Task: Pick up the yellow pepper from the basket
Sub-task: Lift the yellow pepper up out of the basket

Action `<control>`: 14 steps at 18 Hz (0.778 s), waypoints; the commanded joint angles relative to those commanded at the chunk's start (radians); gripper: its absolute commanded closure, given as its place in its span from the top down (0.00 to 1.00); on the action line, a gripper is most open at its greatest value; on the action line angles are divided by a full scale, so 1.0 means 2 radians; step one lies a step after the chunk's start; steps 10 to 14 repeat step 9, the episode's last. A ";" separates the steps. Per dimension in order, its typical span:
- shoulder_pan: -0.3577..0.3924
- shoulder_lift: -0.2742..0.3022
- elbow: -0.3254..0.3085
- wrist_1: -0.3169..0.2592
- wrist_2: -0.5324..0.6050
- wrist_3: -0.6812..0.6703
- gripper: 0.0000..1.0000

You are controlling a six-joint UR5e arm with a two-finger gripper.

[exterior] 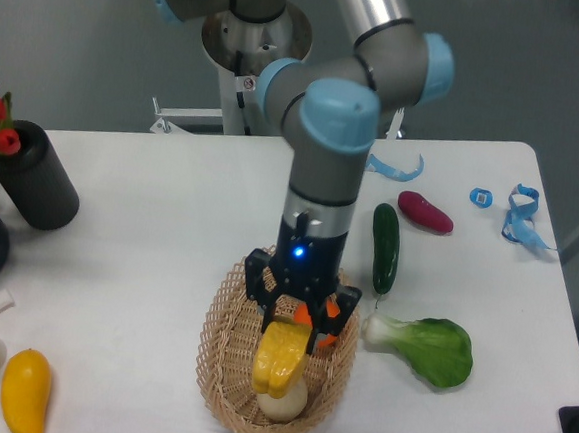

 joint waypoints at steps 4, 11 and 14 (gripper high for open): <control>0.008 0.001 0.005 0.000 -0.020 0.005 0.18; 0.010 0.005 0.003 0.000 -0.020 0.006 0.18; 0.010 0.005 0.003 0.000 -0.020 0.006 0.18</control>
